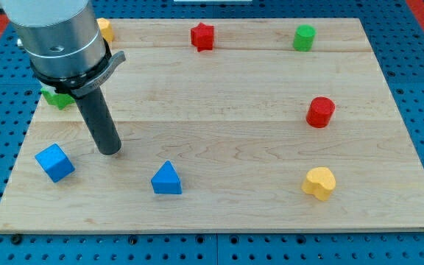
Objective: Move the red circle horizontal to the green star
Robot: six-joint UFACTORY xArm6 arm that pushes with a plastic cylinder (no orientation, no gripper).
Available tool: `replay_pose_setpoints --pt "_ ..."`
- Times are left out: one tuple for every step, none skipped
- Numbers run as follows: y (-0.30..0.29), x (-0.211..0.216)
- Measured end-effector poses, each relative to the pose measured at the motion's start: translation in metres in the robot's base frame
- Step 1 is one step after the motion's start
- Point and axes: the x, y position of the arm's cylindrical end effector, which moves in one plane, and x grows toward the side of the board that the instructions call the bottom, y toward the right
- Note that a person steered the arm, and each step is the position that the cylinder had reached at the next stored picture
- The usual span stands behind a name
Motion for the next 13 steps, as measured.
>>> replay_pose_setpoints --pt "0.001 0.000" --pt "0.002 0.000" --pt "0.002 0.000" --pt "0.002 0.000" --pt "0.002 -0.001" --pt "0.002 -0.001" --pt "0.002 -0.001" --pt "0.009 0.004" --pt "0.019 0.012" --pt "0.085 -0.003" --pt "0.122 -0.032" --pt "0.183 -0.027" --pt "0.250 -0.025"
